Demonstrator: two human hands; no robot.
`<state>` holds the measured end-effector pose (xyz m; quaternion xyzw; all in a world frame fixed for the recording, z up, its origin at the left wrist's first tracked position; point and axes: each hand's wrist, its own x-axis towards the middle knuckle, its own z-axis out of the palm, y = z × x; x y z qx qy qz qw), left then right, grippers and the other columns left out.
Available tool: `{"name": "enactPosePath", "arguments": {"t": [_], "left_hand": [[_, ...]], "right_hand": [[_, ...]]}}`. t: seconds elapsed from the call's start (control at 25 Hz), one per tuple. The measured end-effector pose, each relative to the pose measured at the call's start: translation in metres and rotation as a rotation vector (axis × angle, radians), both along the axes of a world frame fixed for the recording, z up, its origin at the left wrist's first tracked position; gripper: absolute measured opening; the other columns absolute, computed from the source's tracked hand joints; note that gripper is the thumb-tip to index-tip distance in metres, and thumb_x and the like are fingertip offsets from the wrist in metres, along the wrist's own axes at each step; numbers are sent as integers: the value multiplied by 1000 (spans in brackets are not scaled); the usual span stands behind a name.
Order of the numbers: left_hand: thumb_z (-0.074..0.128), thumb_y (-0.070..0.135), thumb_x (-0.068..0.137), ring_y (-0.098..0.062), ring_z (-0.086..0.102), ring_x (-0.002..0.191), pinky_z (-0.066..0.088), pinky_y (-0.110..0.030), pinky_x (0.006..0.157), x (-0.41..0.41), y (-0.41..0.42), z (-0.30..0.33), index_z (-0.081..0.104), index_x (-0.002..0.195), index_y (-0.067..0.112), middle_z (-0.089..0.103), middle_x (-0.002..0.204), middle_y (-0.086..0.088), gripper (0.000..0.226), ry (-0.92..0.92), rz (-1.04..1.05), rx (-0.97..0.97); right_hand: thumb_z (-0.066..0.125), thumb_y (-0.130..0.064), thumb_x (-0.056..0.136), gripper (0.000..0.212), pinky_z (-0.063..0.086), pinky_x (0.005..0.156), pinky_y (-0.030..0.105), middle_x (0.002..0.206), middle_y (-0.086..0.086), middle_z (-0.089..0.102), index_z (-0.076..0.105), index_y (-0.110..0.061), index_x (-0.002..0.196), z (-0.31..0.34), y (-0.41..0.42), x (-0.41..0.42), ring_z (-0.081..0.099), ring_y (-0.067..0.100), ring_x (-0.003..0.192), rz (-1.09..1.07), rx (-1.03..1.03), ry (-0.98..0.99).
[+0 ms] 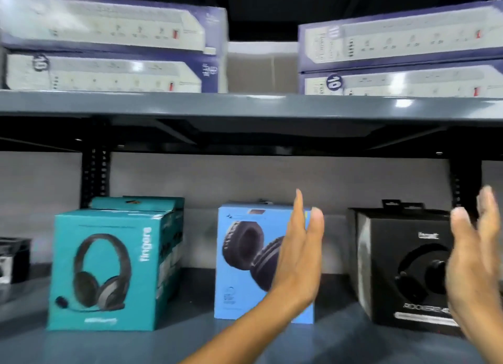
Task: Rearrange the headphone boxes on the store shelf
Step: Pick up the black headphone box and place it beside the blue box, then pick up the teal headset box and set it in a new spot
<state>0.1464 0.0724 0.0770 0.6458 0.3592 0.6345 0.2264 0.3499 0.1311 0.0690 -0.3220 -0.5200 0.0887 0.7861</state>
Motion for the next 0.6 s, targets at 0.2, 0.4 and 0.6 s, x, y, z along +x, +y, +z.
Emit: {"name": "enactPosePath", "arguments": {"t": [0.2,0.4,0.6], "left_hand": [[33,49,100,11,26,145,21,-5,114,-182,-56,21,24,152,37,28,159,23,54,-261,448,501],[52,74,81,-10,27,150,22,-46,124,-352,-64,-26,15,160,33,22,166,11,96,-421,569,120],[95,61,33,-15,54,123,40,-35,108,-421,-63,-63,14,159,27,50,145,6,154,-52,302,-314]], "right_hand": [[50,-69,83,63,11,124,33,157,-27,31,39,-50,142,6,-59,-200,18,-6,148,589,-3,-88],[60,-90,50,118,3,125,39,153,-36,12,17,-50,152,-25,-71,-326,10,-5,147,1076,-492,-369],[85,-49,69,126,18,119,29,159,-21,18,-4,-36,157,-39,-30,-354,24,3,145,1028,-634,-656]]}}
